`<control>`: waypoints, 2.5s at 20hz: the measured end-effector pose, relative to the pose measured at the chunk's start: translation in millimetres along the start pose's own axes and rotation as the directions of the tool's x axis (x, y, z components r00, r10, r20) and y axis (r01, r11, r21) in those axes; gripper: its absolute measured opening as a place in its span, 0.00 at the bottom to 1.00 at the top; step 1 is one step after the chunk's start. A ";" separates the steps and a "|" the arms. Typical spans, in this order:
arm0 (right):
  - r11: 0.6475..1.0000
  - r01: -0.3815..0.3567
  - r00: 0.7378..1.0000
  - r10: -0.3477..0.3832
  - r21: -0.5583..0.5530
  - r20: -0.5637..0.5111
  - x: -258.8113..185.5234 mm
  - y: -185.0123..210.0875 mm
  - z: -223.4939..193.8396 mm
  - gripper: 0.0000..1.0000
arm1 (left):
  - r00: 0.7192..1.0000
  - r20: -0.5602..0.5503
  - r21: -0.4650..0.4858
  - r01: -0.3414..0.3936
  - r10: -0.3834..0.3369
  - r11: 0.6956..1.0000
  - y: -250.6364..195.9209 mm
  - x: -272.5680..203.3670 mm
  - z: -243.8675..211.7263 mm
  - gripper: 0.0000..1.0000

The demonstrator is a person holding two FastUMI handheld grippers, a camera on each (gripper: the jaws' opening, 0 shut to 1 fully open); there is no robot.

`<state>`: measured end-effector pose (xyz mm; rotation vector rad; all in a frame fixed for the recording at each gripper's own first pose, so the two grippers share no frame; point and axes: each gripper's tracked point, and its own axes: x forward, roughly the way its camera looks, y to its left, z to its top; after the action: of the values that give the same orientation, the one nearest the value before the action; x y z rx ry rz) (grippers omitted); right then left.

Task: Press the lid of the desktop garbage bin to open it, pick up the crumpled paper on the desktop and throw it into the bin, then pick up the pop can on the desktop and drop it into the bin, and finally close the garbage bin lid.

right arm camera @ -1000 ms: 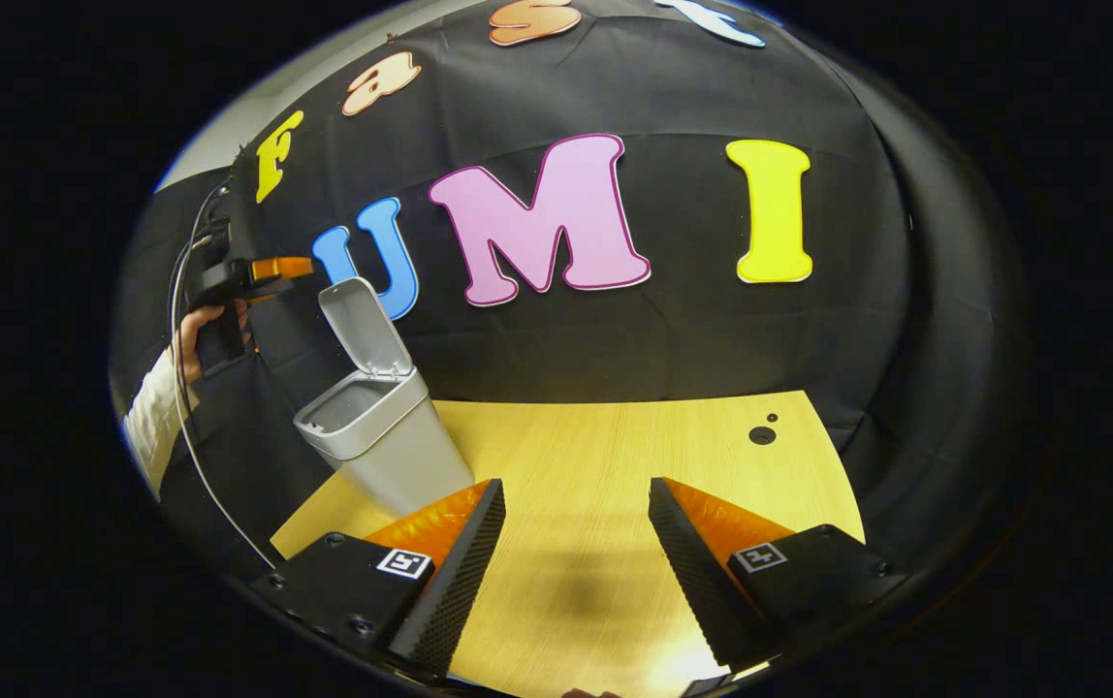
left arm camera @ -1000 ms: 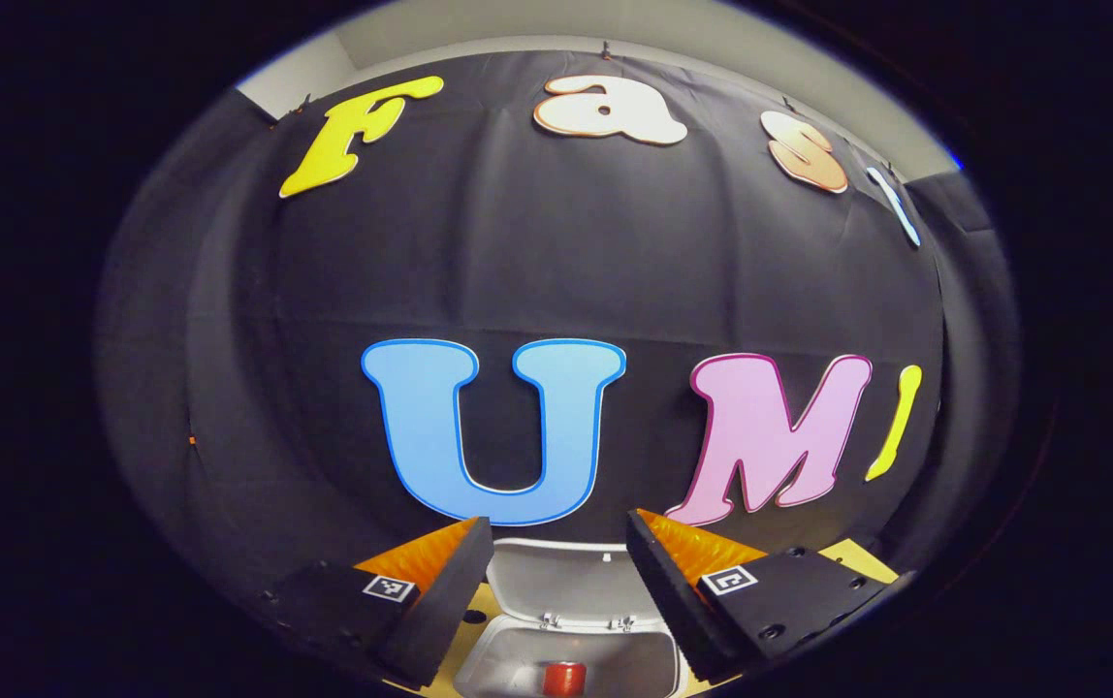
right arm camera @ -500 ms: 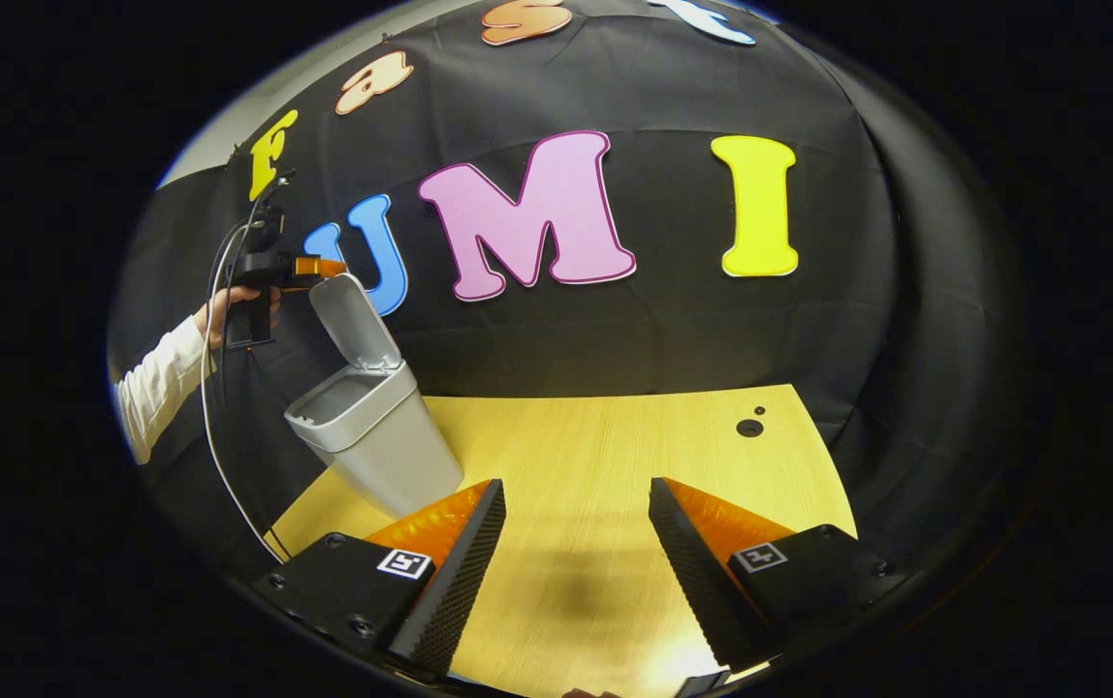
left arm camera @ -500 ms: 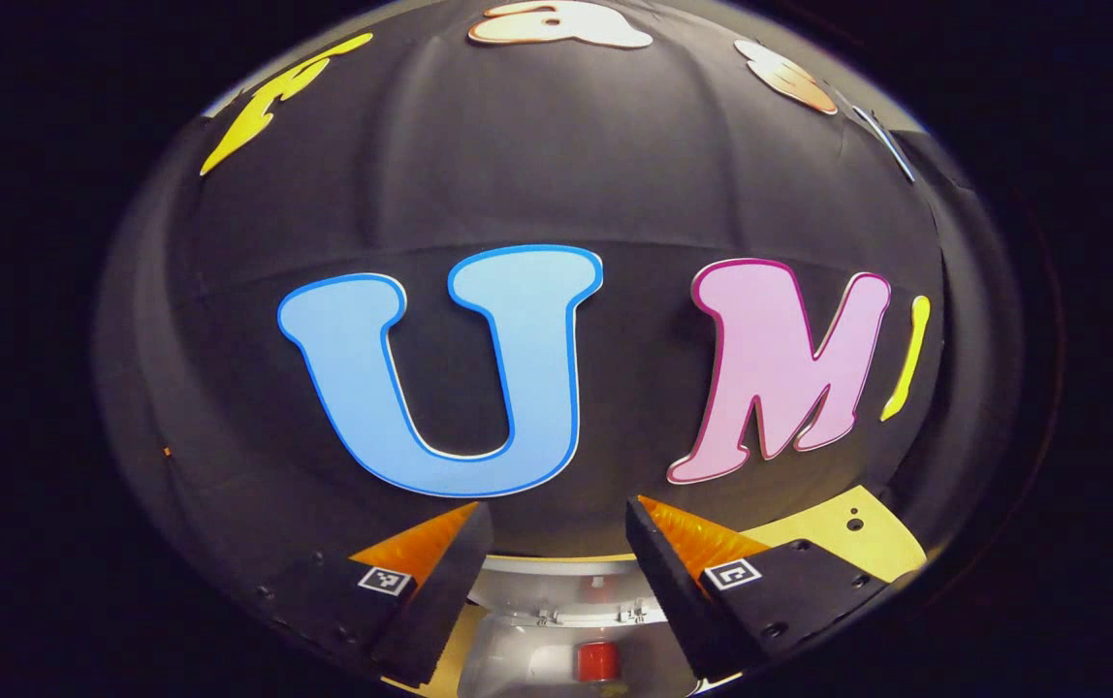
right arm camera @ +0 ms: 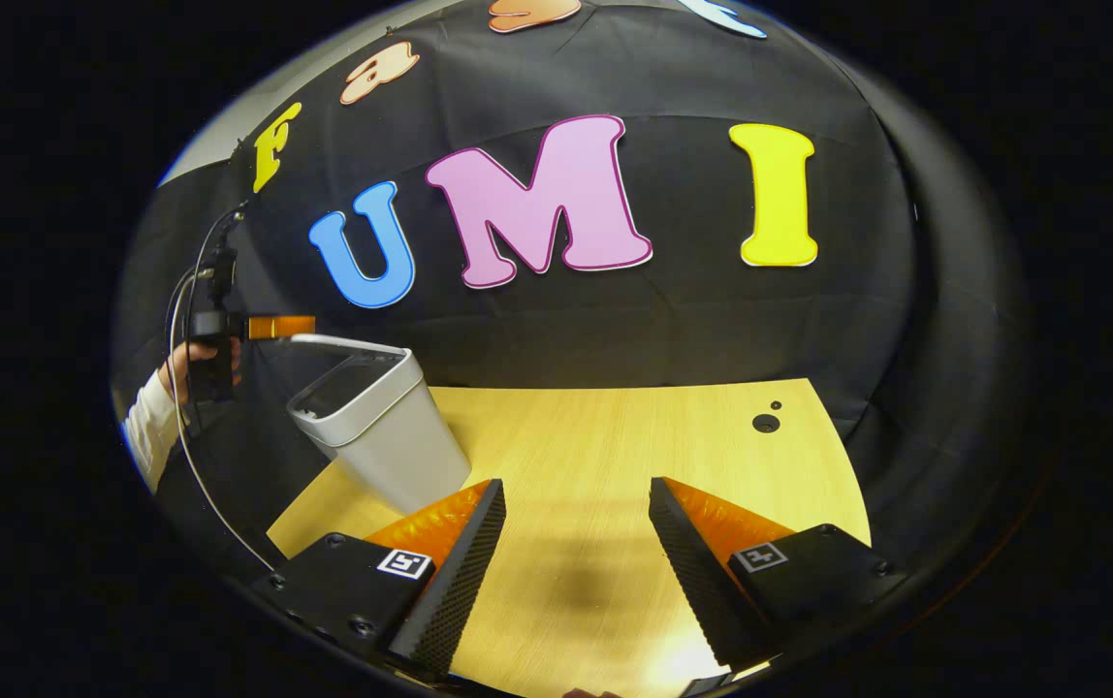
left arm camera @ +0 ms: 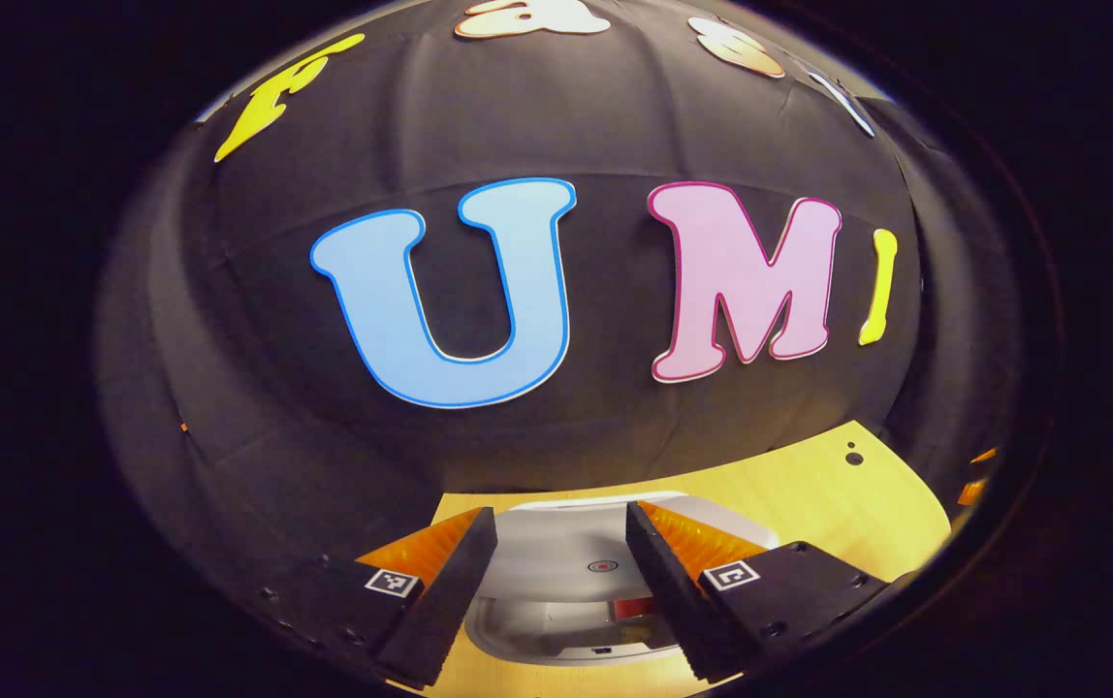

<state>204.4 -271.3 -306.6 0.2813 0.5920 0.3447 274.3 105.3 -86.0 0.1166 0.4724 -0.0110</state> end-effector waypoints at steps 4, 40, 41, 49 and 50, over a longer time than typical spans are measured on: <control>1.000 -0.011 1.000 0.011 -0.017 -0.007 3.4 3.4 -1.7 0.96 | 0.996 -0.083 -0.012 0.014 -0.015 1.000 -11.9 -6.3 -54.9 0.93; 0.982 0.182 0.934 -0.153 -0.060 0.324 -114.3 23.7 71.4 0.98 | 0.897 0.331 -0.034 0.322 -0.293 0.946 -160.6 -137.4 -0.1 0.94; 0.978 0.202 0.922 -0.172 -0.054 0.348 -124.6 22.1 75.3 0.98 | 0.891 0.343 -0.033 0.329 -0.298 0.944 -171.9 -142.2 -3.1 0.94; 0.958 0.280 0.864 -0.227 -0.055 0.450 -170.9 -20.1 77.4 0.97 | 0.893 0.370 -0.028 0.286 -0.256 0.958 -244.0 -191.2 -15.4 0.94; 0.964 0.263 0.868 -0.214 -0.048 0.448 -171.5 -22.0 77.4 0.98 | 0.890 0.382 -0.028 0.279 -0.248 0.960 -246.2 -194.0 -11.4 0.94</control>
<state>121.8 -371.0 -168.3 0.1697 0.1541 0.0639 87.2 -141.1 -34.9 -0.0334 0.1001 -0.2776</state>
